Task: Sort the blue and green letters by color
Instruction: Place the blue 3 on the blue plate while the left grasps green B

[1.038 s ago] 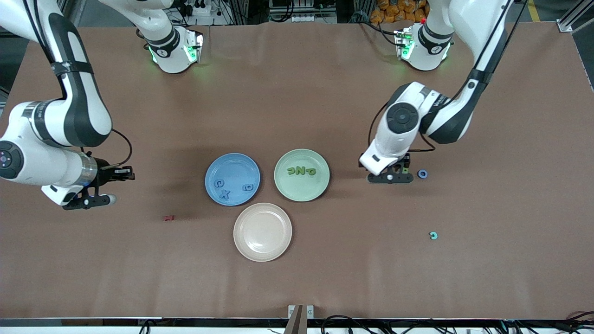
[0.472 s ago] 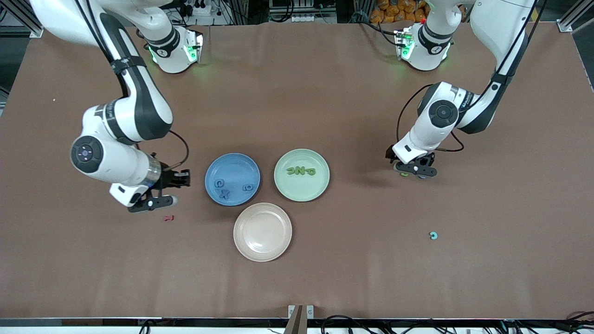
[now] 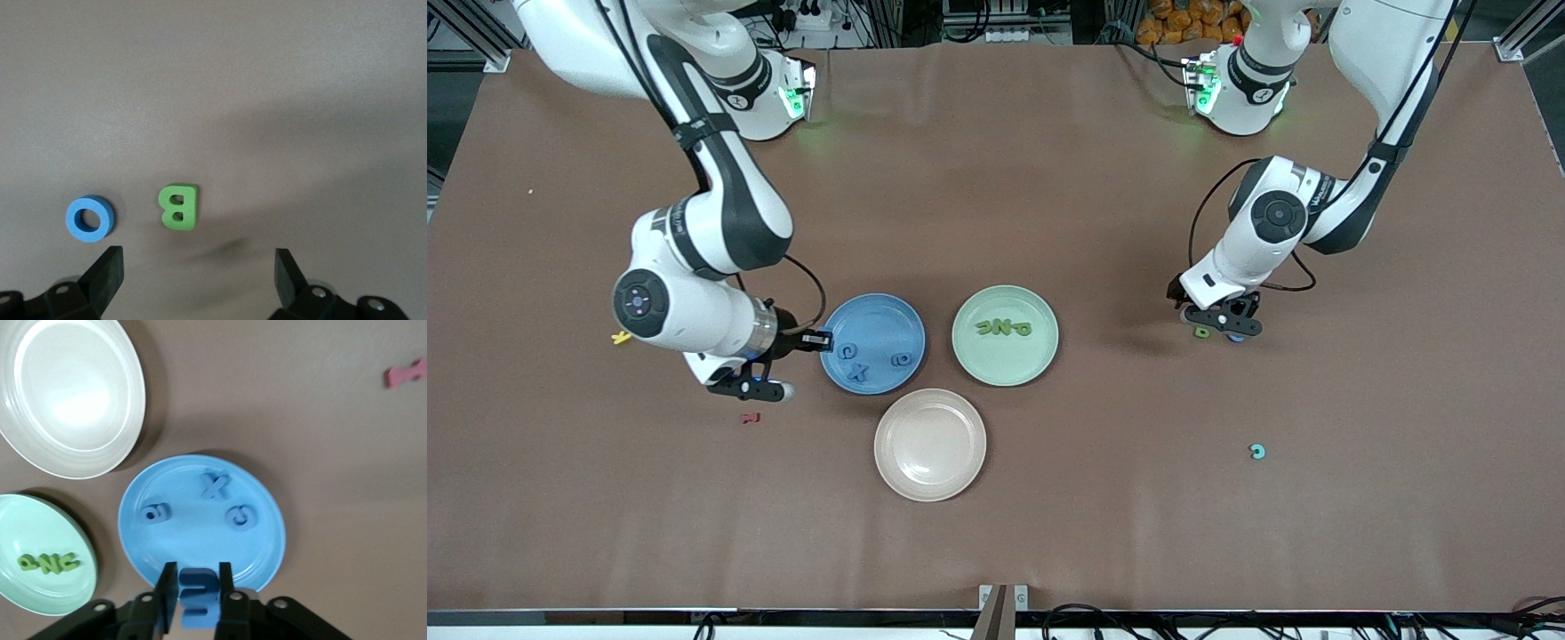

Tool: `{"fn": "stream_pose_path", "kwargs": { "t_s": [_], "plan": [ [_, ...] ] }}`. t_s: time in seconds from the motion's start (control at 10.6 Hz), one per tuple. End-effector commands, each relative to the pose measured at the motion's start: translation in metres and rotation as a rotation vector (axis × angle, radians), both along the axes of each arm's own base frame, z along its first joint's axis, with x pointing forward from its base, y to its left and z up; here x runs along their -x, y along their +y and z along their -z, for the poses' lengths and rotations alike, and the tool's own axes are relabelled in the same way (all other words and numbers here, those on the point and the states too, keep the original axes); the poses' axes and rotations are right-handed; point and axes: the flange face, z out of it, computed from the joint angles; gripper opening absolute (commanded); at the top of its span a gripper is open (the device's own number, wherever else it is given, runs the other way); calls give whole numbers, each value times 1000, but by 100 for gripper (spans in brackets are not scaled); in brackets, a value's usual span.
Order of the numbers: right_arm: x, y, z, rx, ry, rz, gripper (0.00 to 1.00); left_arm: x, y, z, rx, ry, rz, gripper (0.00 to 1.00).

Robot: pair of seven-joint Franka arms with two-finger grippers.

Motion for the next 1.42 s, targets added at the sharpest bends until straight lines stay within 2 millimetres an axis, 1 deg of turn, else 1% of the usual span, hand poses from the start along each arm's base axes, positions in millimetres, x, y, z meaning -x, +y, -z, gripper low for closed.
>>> {"fn": "stream_pose_path", "kwargs": {
  "t_s": [0.0, 0.09, 0.19, 0.28, 0.38, 0.47, 0.57, 0.66, 0.75, 0.85, 0.94, 1.04, 1.32],
  "plan": [
    [-3, 10, 2, 10, 36, 126, 100, 2, 0, 13, 13, -14, 54, 95],
    [-2, 8, 3, 13, 44, 121, 100, -2, 0, 15, 14, -16, 58, 94],
    [-5, -3, 4, 17, 42, 114, 100, -4, 0, 15, 16, -17, 56, 93],
    [-10, -19, 4, 11, 30, 87, 100, -8, -1, 16, 19, -19, 54, 90],
    [-13, -37, 6, 1, 15, 29, 100, -12, 0, 18, 23, -20, 49, 90],
    [-20, -65, 7, -1, -7, -29, 100, -20, 3, 18, 26, -26, 38, 90],
    [-23, -91, 9, 32, -27, -108, 100, -27, 10, 24, 33, -20, 18, 90],
    [-26, -115, 9, 90, -46, -178, 100, -29, 13, 26, 35, -19, 10, 90],
    [-26, -125, 5, 134, -58, -244, 100, -29, 13, 26, 36, -17, -8, 88],
    [-21, -138, 0, 157, -67, -278, 100, -28, 15, 31, 37, -7, -22, 86],
    [-10, -145, -13, 175, -79, -293, 100, -29, 20, 32, 38, -4, -46, 85],
    [5, -147, -31, 205, -97, -310, 100, -28, 21, 33, 37, 0, -62, 85],
    [46, -150, -86, 247, -161, -323, 100, -26, 15, 32, 36, 2, -102, 85]
  ]
}}
